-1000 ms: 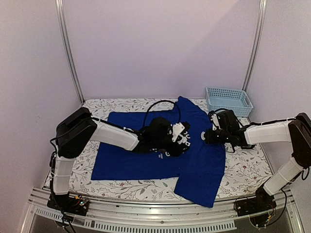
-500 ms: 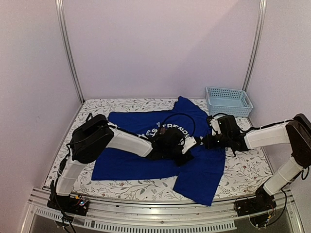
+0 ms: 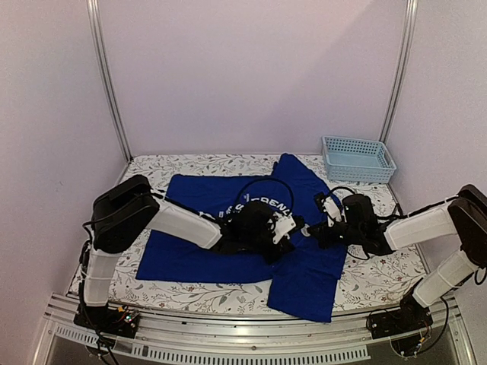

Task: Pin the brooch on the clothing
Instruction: Pick up the flattened clothing from the center of the board.

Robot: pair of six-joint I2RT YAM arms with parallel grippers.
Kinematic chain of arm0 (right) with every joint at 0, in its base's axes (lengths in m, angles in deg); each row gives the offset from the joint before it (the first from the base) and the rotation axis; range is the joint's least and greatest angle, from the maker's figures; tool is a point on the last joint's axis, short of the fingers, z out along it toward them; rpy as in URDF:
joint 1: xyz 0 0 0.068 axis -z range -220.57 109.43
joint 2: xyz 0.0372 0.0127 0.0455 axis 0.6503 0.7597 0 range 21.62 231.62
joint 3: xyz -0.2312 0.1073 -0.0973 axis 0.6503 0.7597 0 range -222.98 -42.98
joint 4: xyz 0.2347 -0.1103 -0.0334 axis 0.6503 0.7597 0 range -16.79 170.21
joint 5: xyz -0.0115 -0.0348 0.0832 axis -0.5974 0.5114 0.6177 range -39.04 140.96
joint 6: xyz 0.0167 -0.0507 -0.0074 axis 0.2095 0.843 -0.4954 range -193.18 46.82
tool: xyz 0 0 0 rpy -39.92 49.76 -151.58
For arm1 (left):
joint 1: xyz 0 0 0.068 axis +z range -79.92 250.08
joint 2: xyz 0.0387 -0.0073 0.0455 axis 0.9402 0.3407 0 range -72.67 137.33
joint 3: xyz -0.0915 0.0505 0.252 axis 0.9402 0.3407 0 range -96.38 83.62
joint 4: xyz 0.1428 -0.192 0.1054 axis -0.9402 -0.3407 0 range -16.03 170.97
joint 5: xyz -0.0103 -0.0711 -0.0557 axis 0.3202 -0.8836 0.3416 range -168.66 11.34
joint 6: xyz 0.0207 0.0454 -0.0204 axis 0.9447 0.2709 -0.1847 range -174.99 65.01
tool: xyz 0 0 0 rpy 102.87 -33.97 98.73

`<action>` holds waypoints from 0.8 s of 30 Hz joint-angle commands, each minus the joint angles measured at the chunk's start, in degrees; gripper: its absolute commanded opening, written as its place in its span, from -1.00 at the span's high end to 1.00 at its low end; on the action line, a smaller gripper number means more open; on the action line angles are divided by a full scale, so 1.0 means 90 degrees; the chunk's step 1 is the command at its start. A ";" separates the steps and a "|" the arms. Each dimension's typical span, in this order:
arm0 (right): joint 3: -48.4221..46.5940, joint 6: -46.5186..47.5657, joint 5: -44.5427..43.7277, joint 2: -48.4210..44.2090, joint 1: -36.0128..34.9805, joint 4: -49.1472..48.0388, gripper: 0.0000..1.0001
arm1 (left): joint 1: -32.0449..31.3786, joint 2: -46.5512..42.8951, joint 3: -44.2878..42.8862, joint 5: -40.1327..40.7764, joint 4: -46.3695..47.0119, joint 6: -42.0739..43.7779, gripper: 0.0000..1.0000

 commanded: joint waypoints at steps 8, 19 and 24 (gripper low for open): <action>0.1169 0.1942 -0.1015 -0.0667 -0.1147 -0.2286 1.00 | 0.0196 -0.0712 0.0295 -0.1022 0.0369 -0.0150 1.00; 0.1532 0.2891 -0.2179 -0.0062 -0.1855 -0.3500 1.00 | 0.0253 -0.0736 0.0366 -0.1316 0.0500 -0.0123 1.00; 0.1546 0.3044 -0.2470 0.0265 -0.2075 -0.3708 1.00 | 0.0318 -0.0761 0.0401 -0.1391 0.0532 -0.0147 1.00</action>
